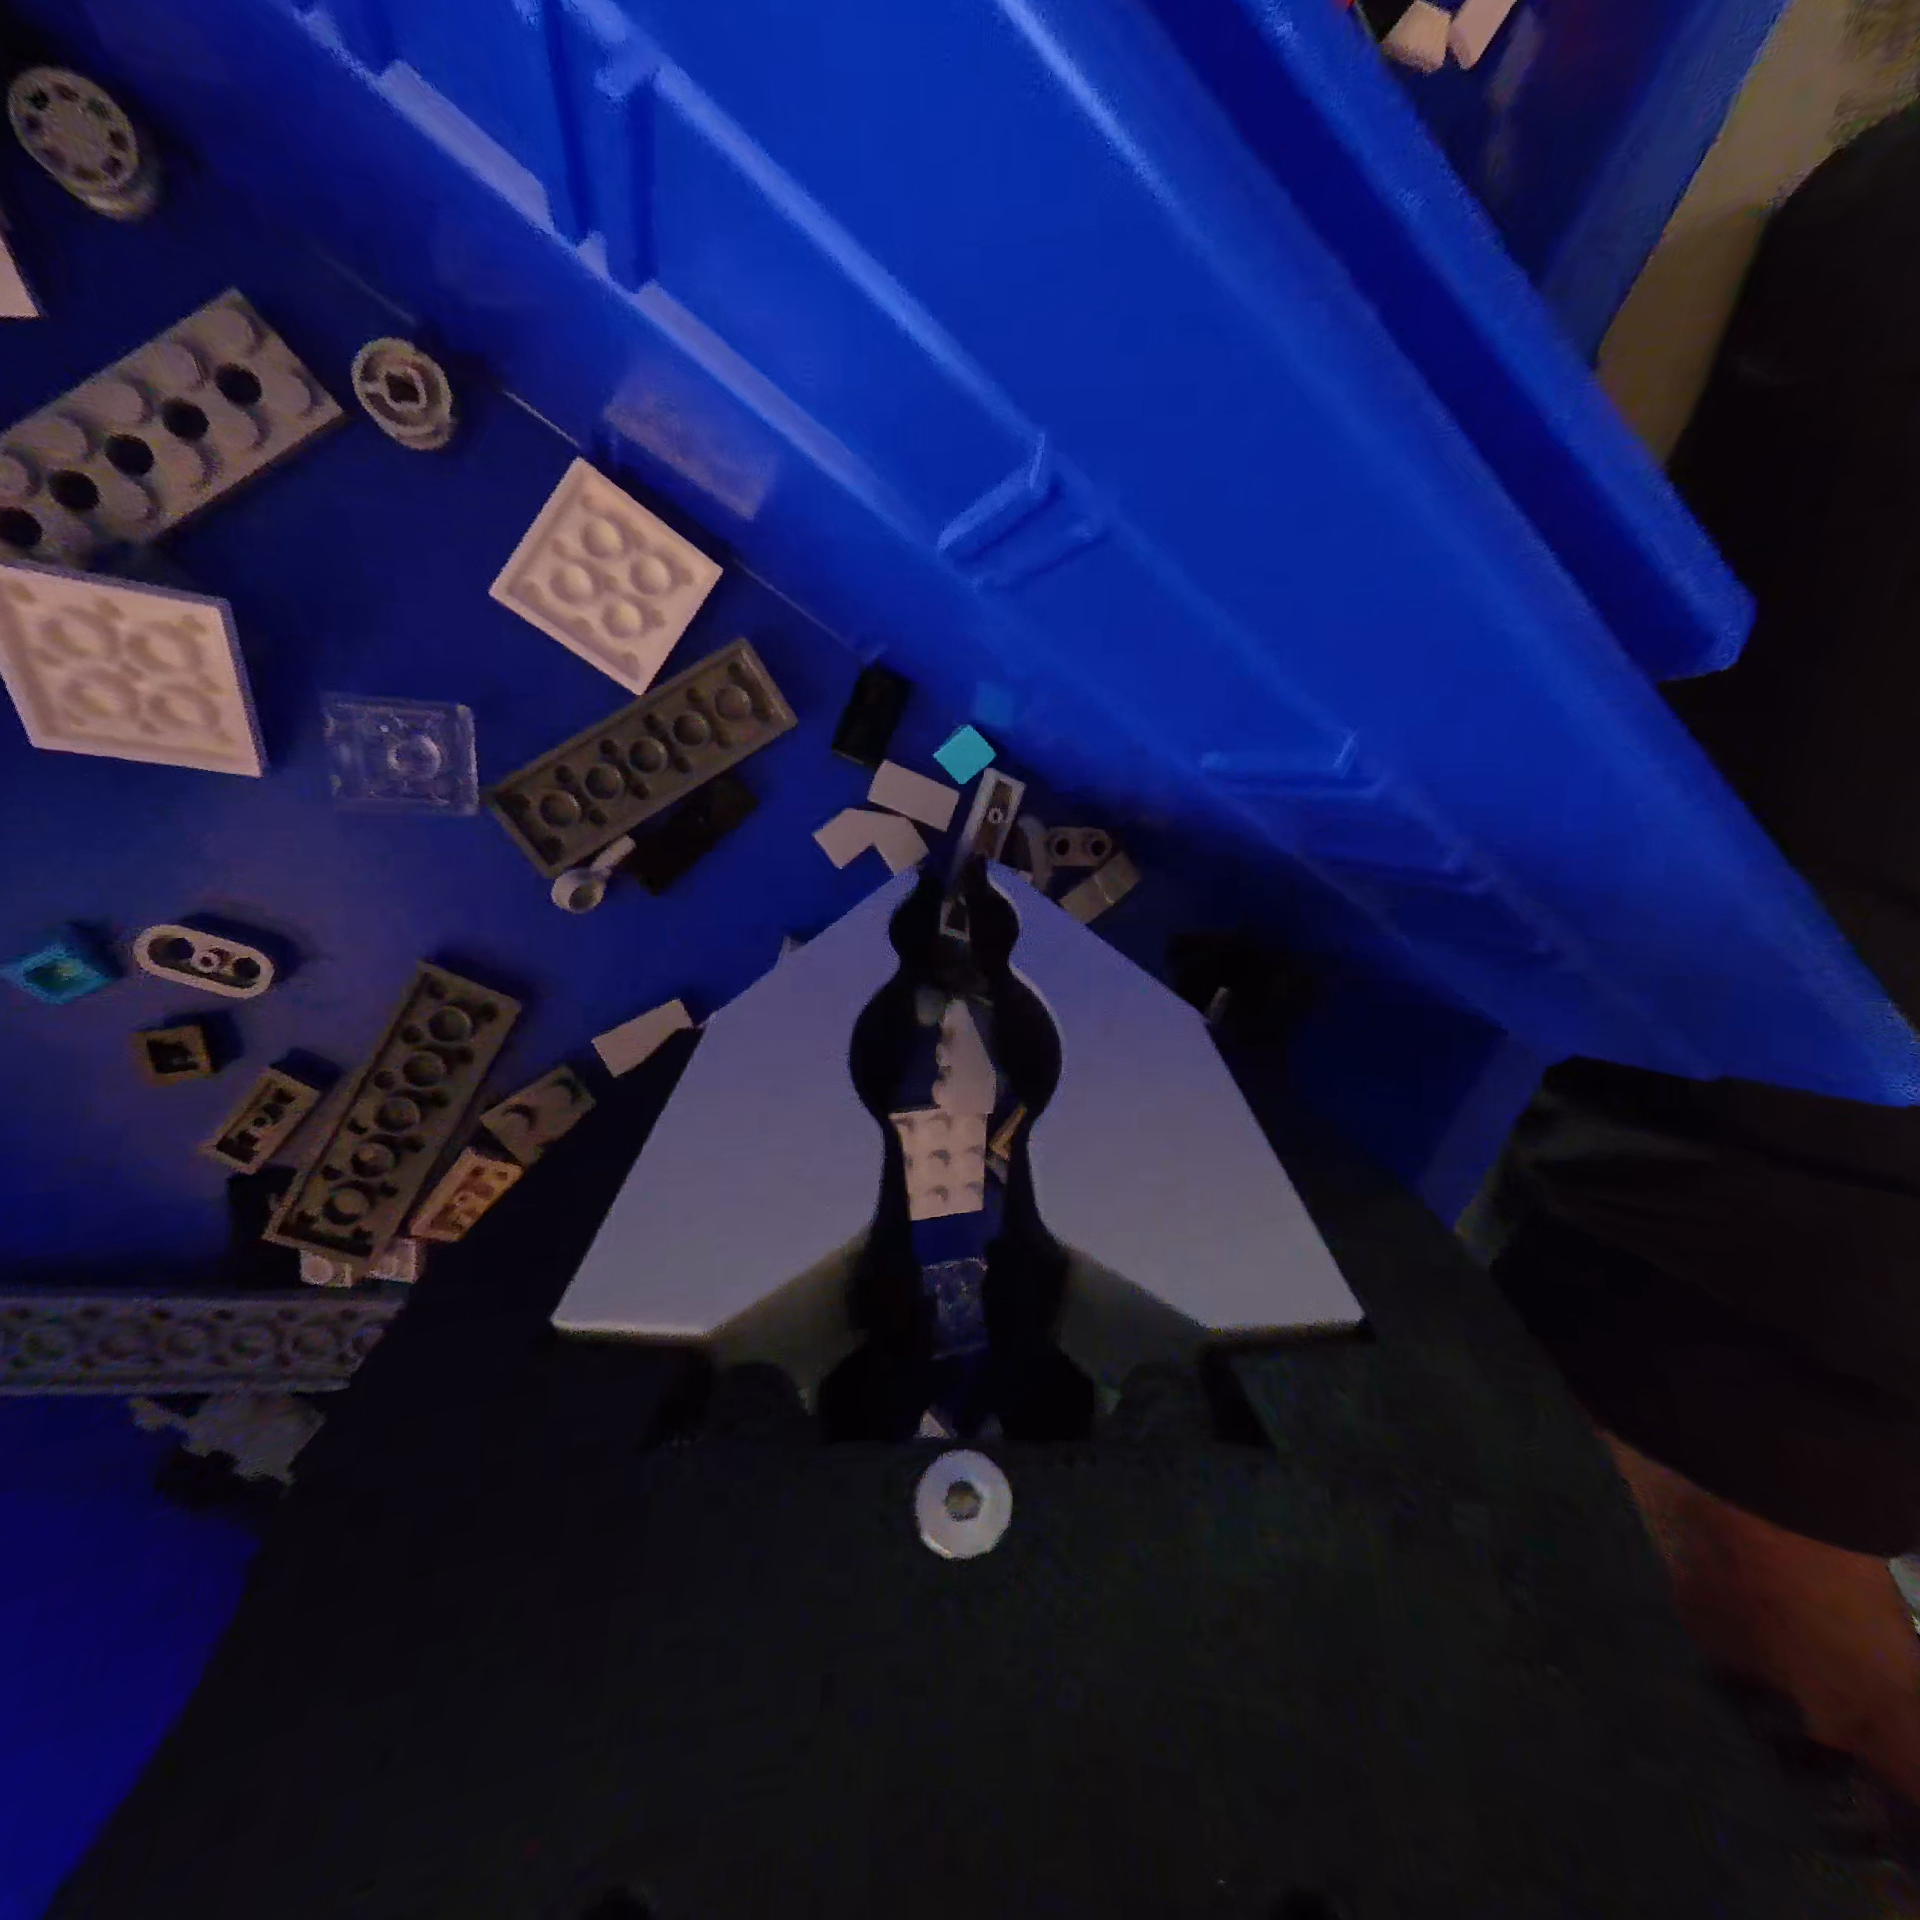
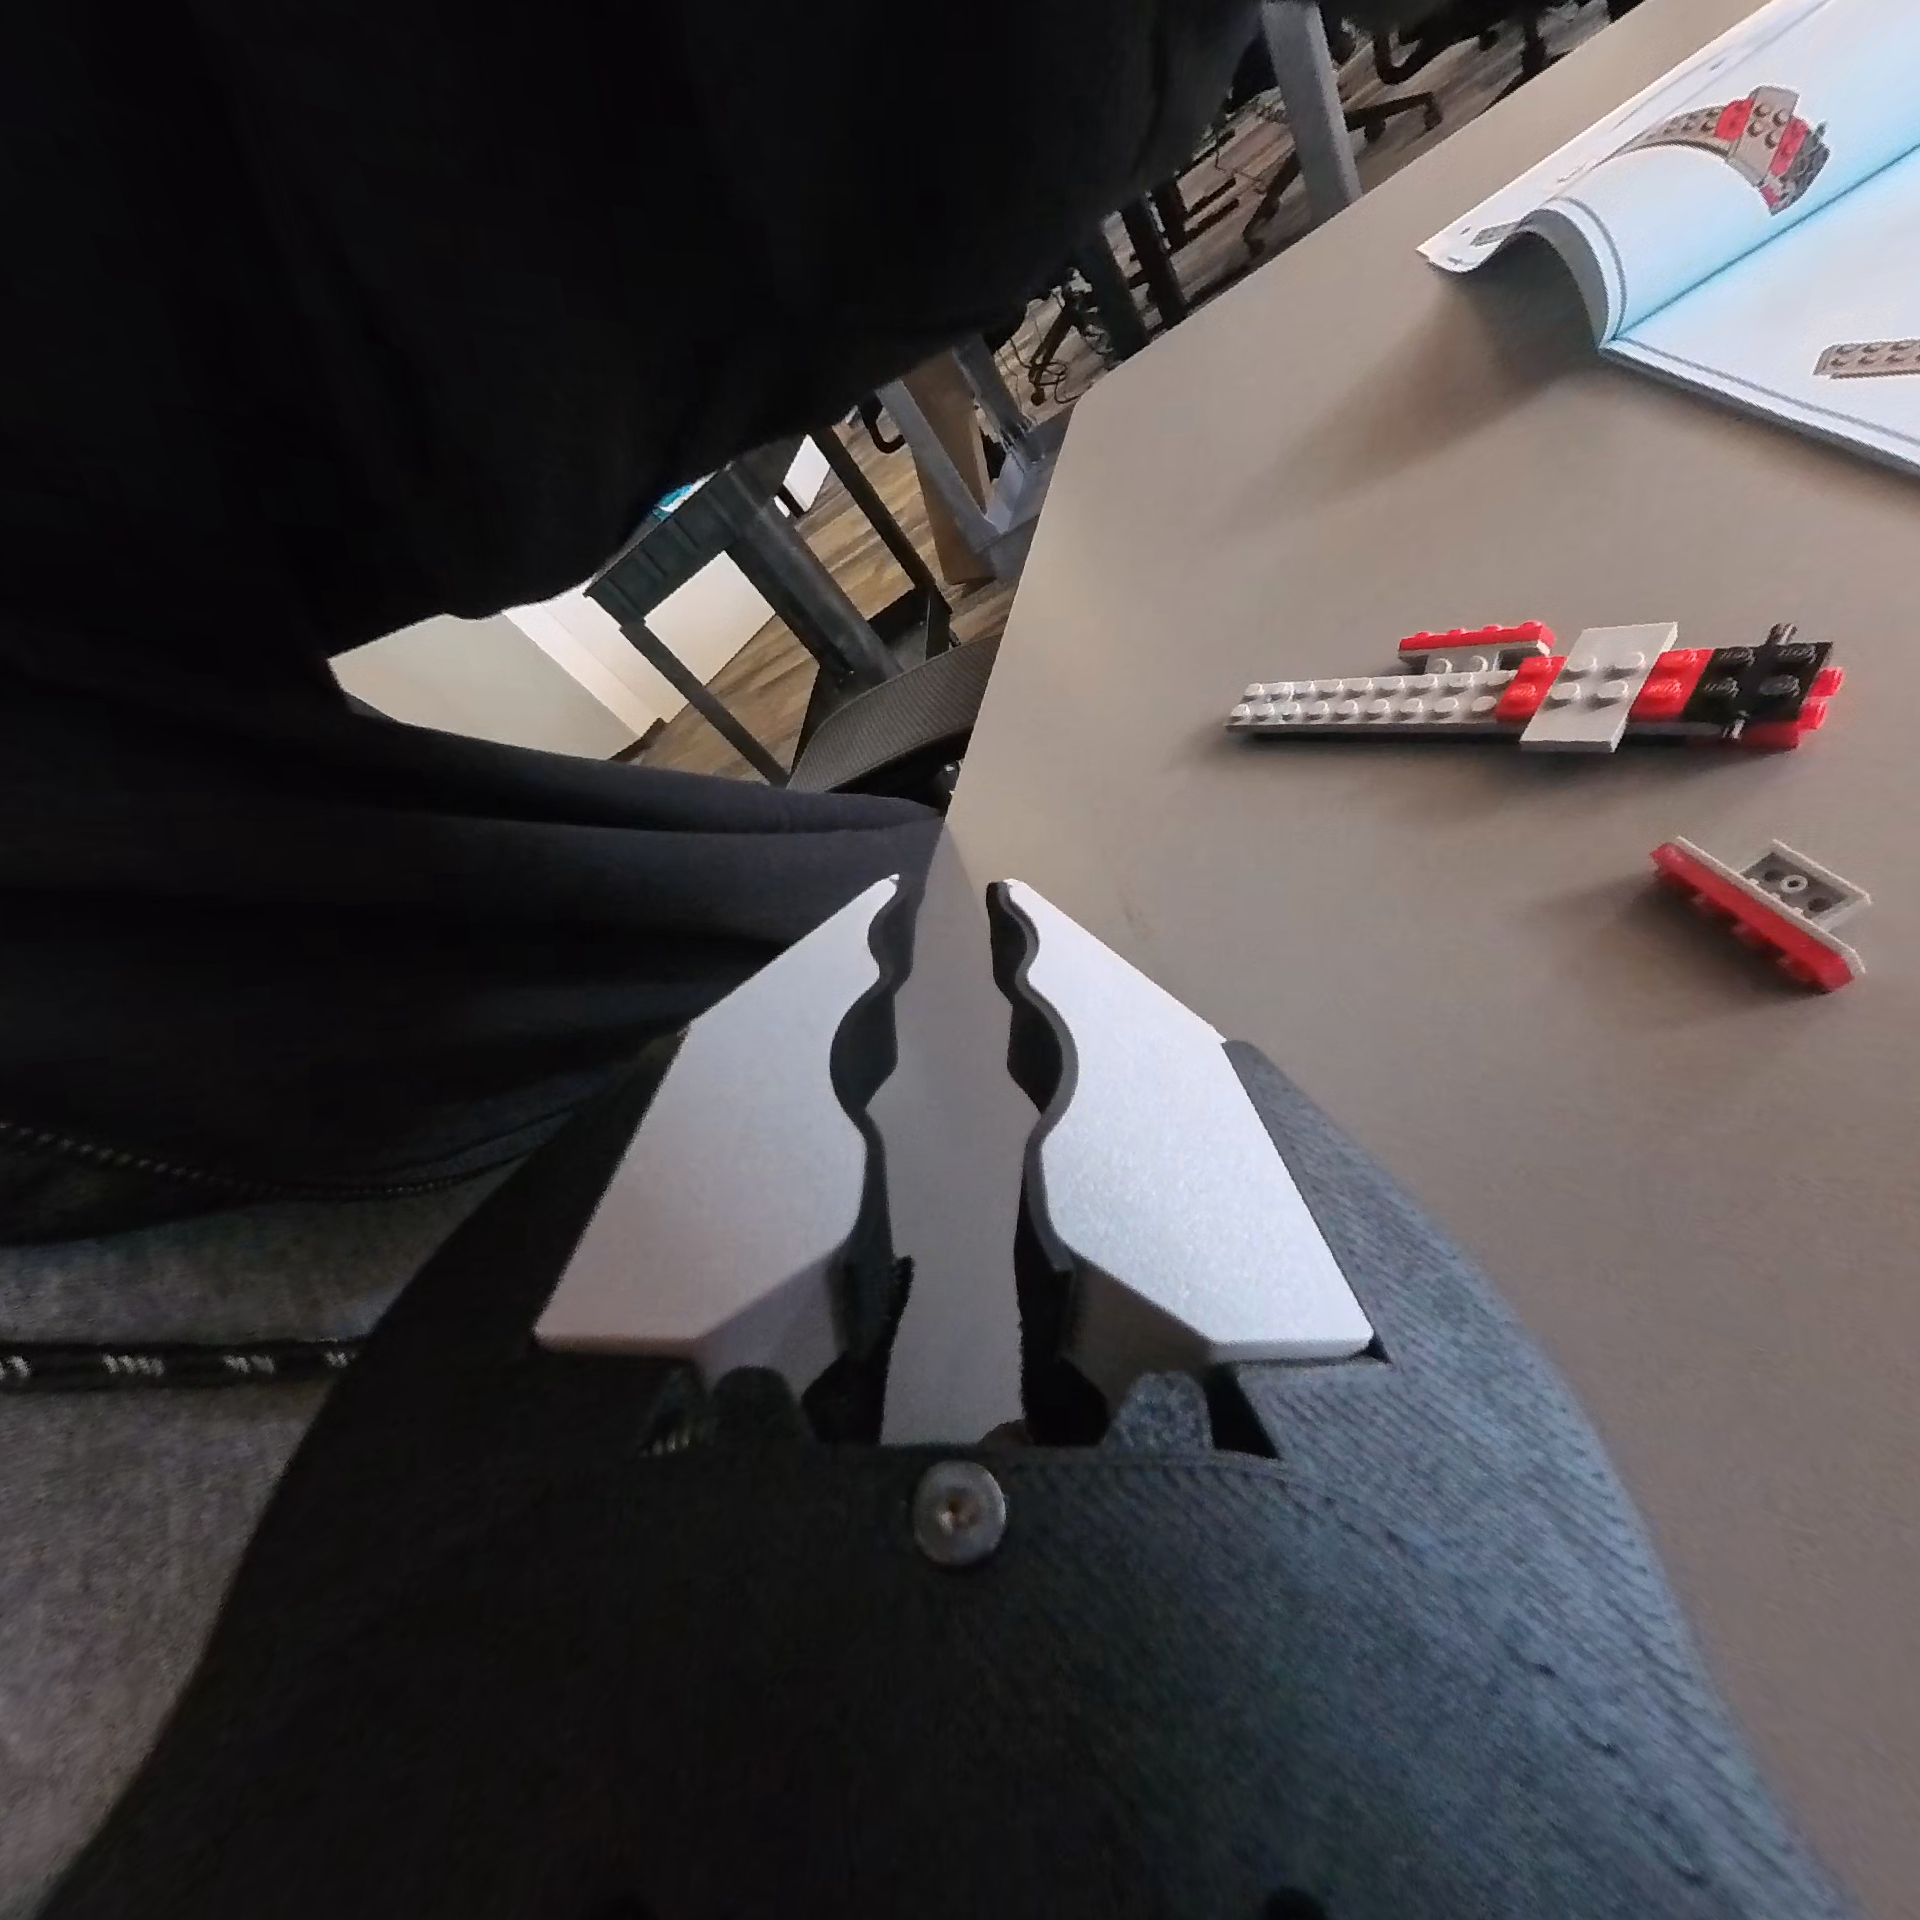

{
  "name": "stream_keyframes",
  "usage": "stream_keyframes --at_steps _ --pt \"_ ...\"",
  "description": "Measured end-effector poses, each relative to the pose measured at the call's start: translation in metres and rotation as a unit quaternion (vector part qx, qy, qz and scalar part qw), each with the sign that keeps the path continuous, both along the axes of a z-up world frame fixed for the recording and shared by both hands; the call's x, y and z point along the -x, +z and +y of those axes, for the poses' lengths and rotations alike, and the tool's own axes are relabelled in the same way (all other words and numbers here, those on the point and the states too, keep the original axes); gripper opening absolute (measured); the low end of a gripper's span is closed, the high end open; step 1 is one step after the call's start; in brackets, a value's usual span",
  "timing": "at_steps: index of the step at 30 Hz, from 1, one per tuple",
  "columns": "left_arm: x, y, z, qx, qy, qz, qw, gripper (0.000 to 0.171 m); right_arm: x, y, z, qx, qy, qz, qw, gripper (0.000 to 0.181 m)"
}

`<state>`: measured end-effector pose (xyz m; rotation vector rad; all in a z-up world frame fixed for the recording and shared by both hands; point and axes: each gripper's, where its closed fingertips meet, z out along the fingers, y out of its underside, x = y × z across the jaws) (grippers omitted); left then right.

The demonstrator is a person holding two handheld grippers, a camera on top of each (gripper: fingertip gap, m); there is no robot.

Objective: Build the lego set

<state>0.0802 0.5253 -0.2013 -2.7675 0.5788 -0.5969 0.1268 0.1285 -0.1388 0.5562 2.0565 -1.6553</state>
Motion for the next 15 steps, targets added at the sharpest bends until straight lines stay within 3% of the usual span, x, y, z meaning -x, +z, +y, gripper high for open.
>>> stream_keyframes --at_steps 15 --pt "0.012 0.015 -0.006 -0.031 0.005 0.014 0.999 0.001 0.0 0.0 0.0 0.002 0.003 -0.004 1.0 0.017"
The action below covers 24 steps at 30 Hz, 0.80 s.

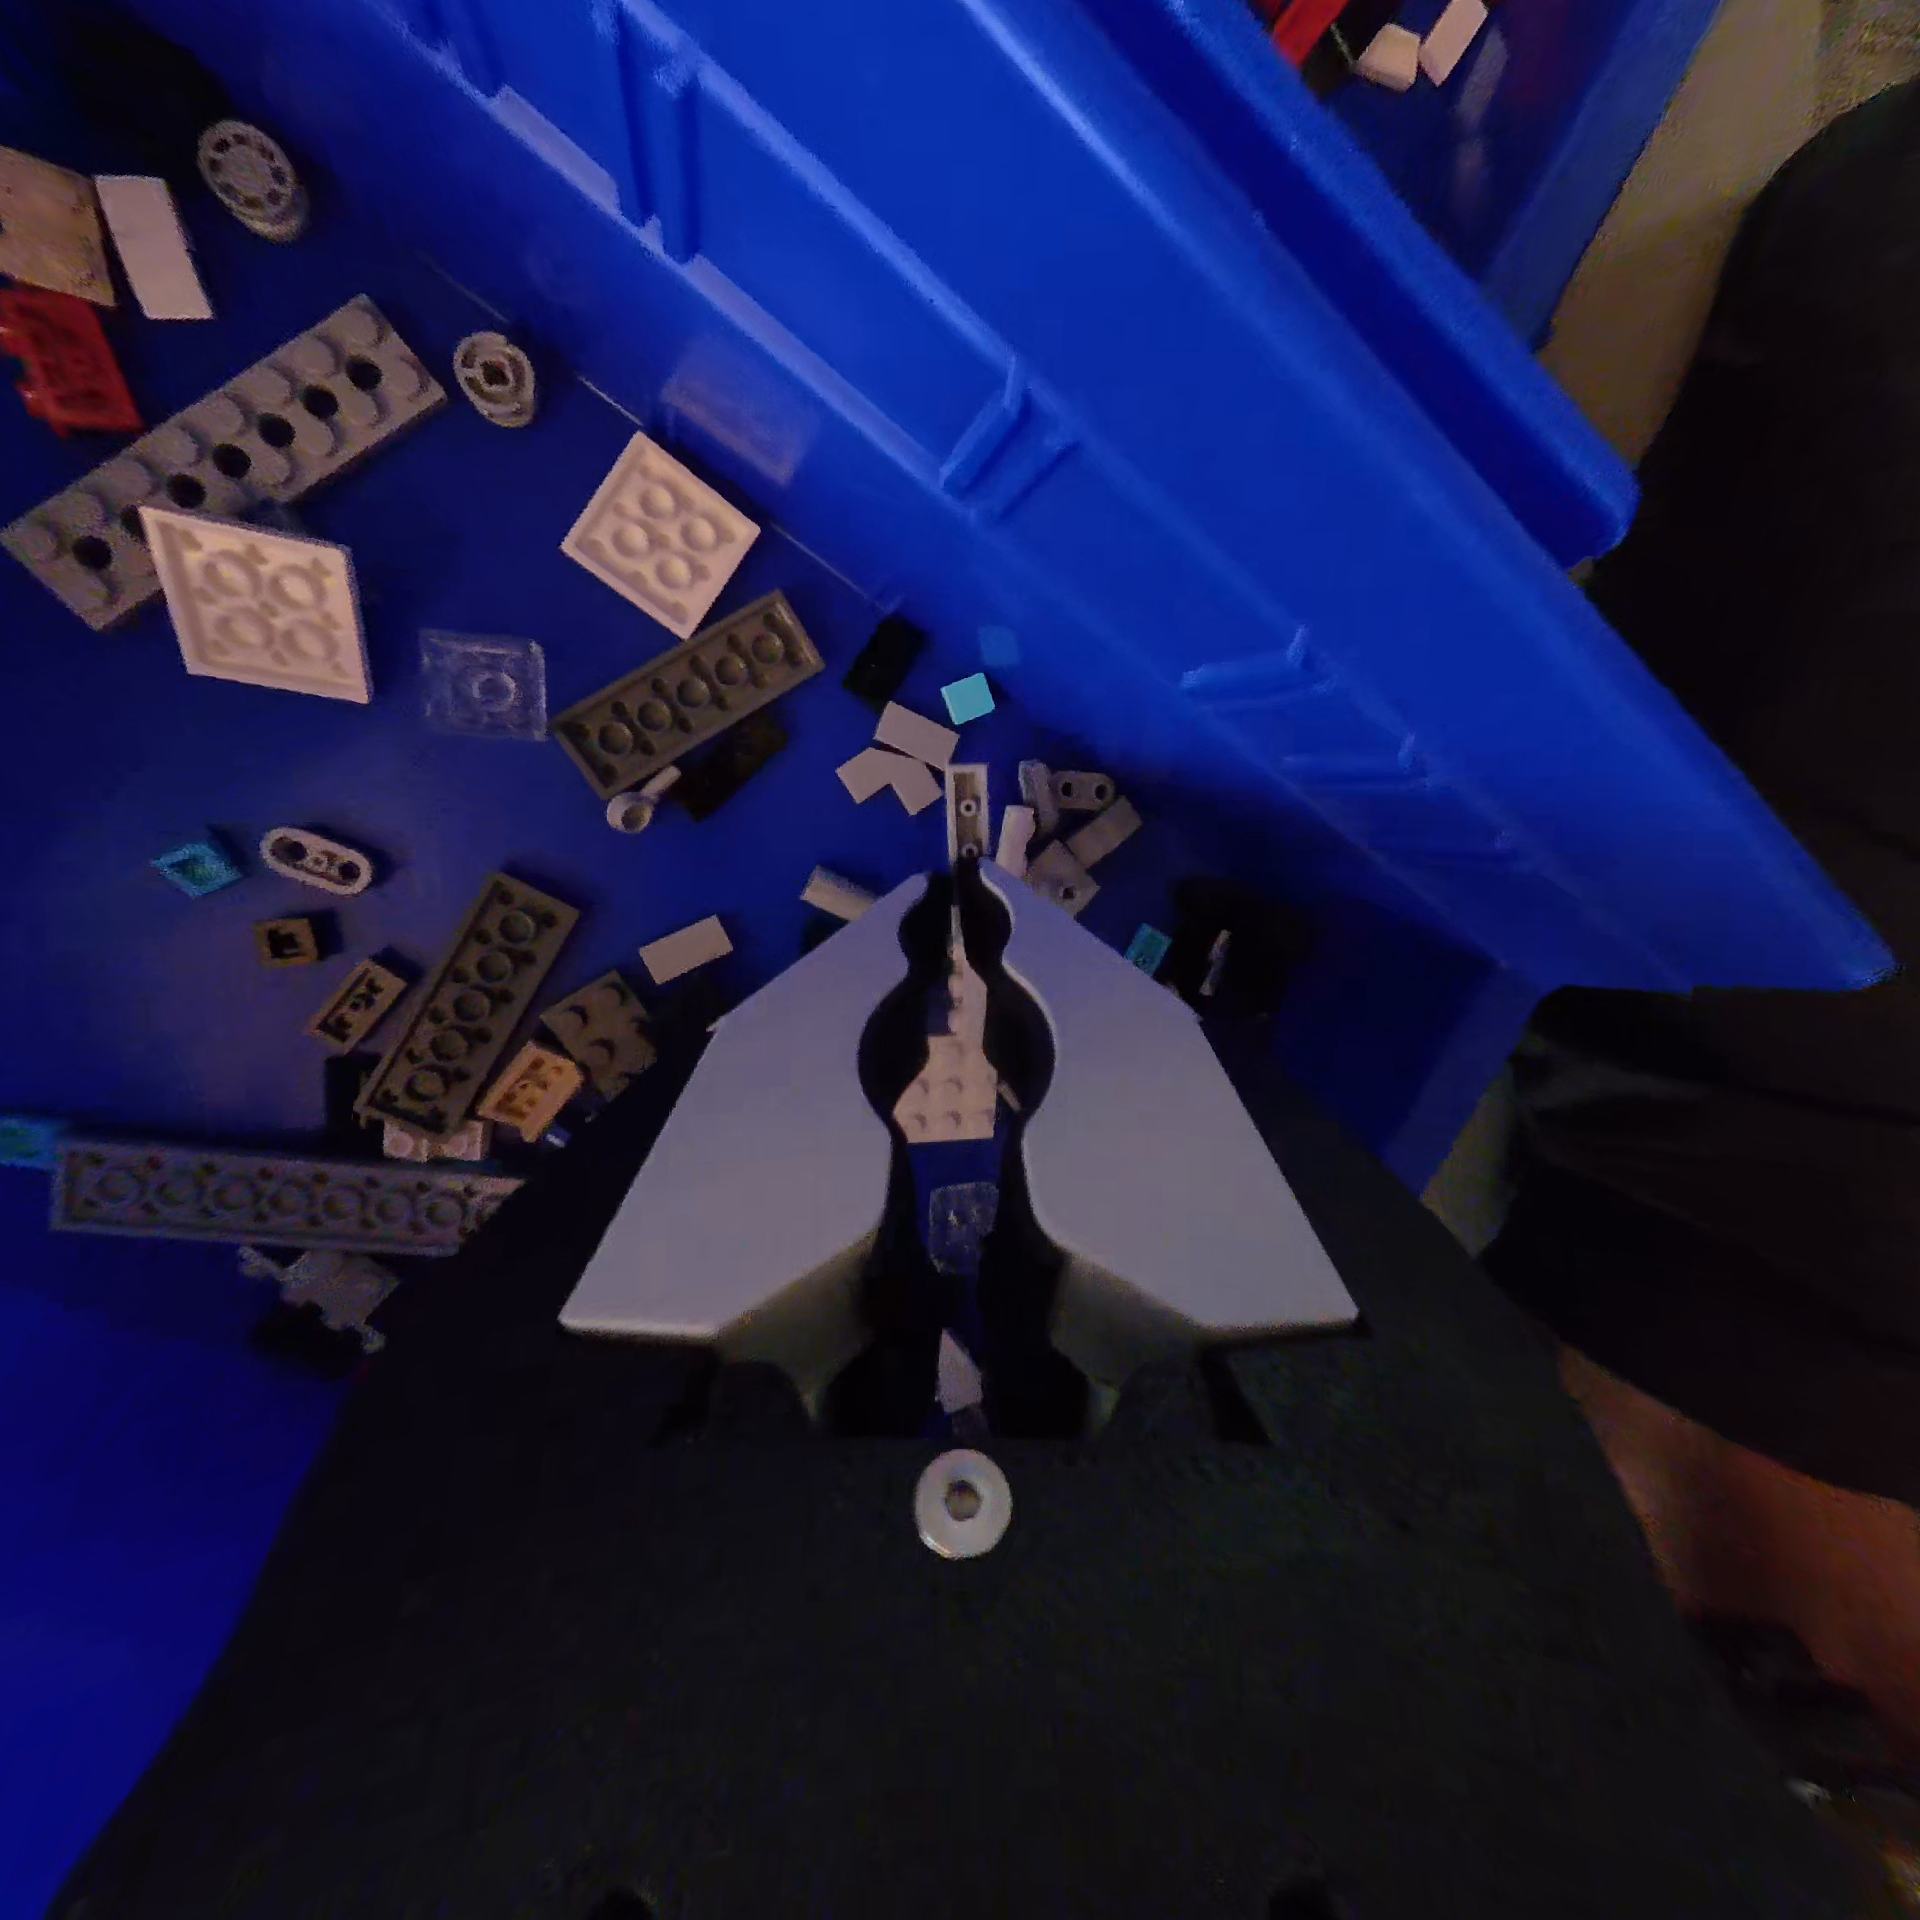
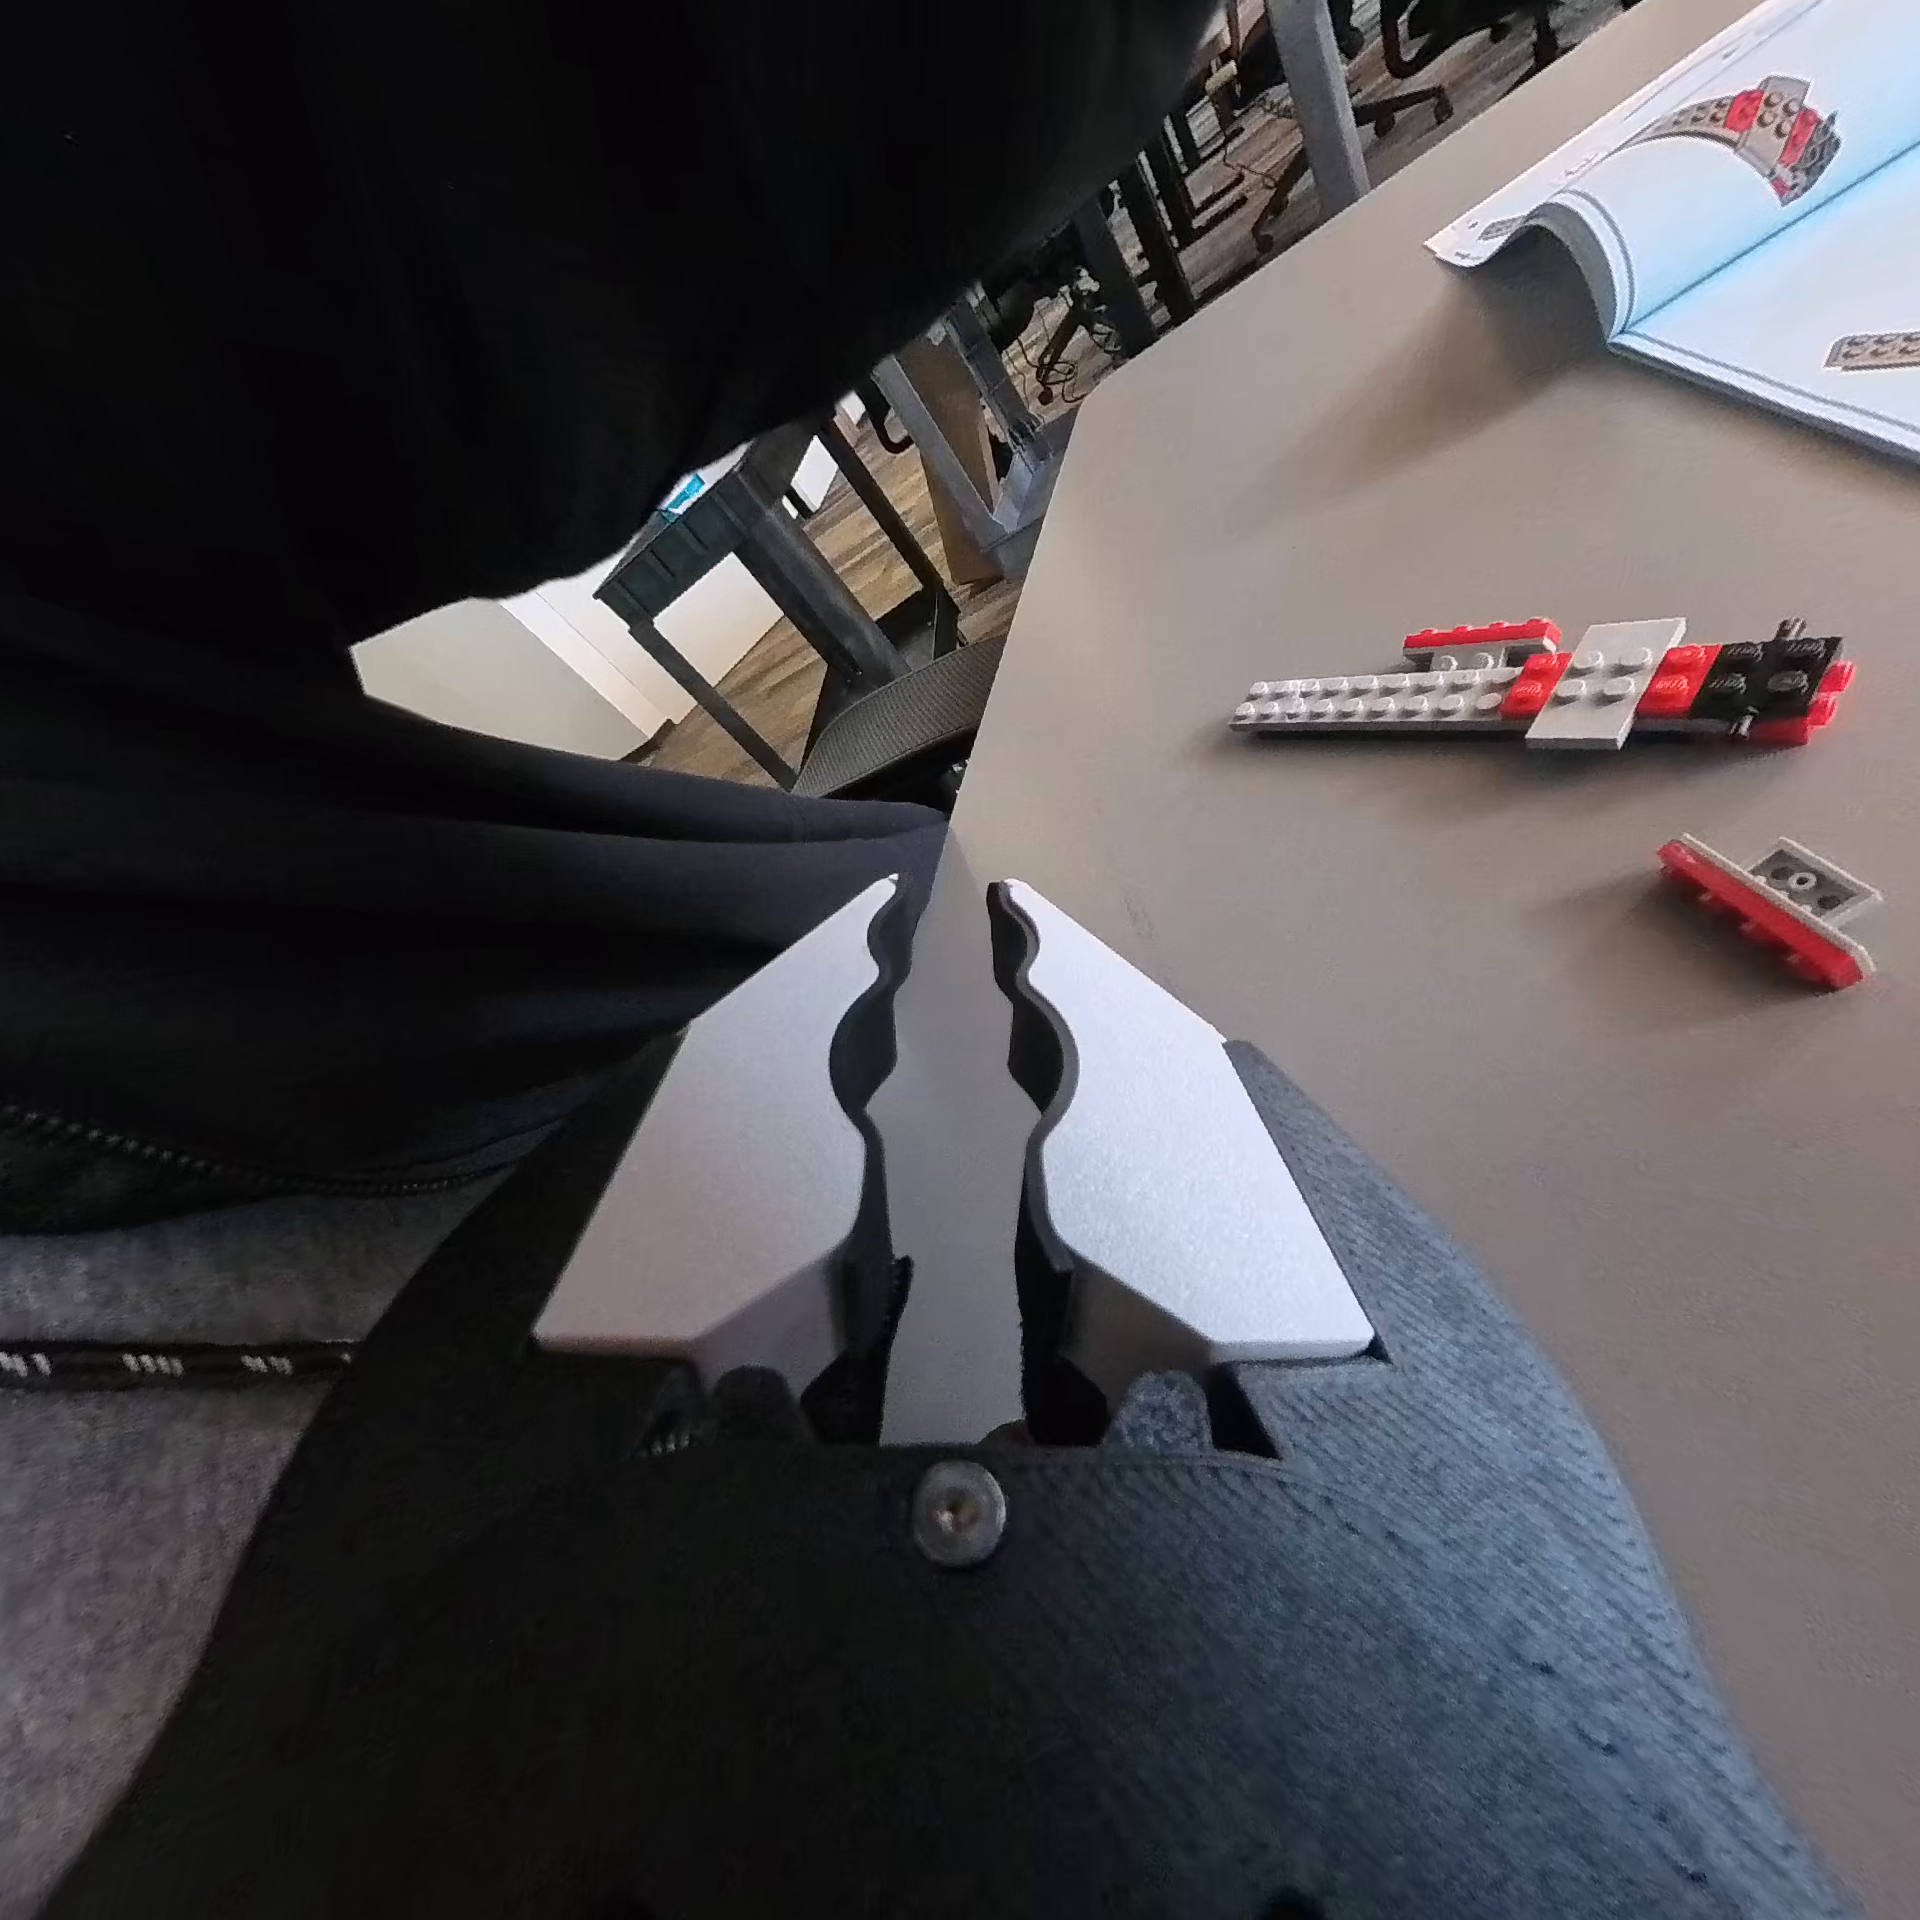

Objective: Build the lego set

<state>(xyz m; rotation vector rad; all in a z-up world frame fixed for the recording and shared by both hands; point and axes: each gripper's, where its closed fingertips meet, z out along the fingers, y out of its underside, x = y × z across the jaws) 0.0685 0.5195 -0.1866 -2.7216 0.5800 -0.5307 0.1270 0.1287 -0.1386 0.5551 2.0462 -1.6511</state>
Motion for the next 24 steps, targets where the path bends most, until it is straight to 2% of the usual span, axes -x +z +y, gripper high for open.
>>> stream_keyframes --at_steps 4,8,11,14,16,19,22,24 --pt "0.004 0.024 -0.004 -0.025 0.017 -0.018 0.999 0.001 0.0 0.0 0.0 0.001 -0.001 0.001 1.0 0.017" --pt "0.016 0.071 -0.019 -0.073 0.057 -0.049 0.995 0.001 0.0 0.001 0.001 0.003 -0.002 0.005 1.0 0.017" --pt "0.03 0.108 -0.049 -0.114 0.097 -0.065 0.987 0.001 0.0 0.002 0.001 0.004 -0.002 0.007 1.0 0.017" --pt "0.053 0.13 -0.097 -0.147 0.157 -0.06 0.975 0.001 -0.001 0.002 0.001 0.005 -0.003 0.009 1.0 0.017" --pt "0.069 0.133 -0.135 -0.16 0.209 -0.058 0.963 0.001 -0.001 0.002 0.001 0.005 -0.003 0.009 1.0 0.017" --pt "0.083 0.12 -0.195 -0.156 0.283 -0.063 0.944 0.001 -0.001 0.003 0.002 0.006 -0.003 0.009 1.0 0.017" --pt "0.09 0.099 -0.242 -0.155 0.356 -0.076 0.918 0.001 -0.001 0.003 0.002 0.007 -0.002 0.009 1.0 0.017" --pt "0.091 0.071 -0.263 -0.134 0.388 -0.075 0.909 0.001 -0.001 0.003 0.002 0.006 -0.001 0.007 1.0 0.017"
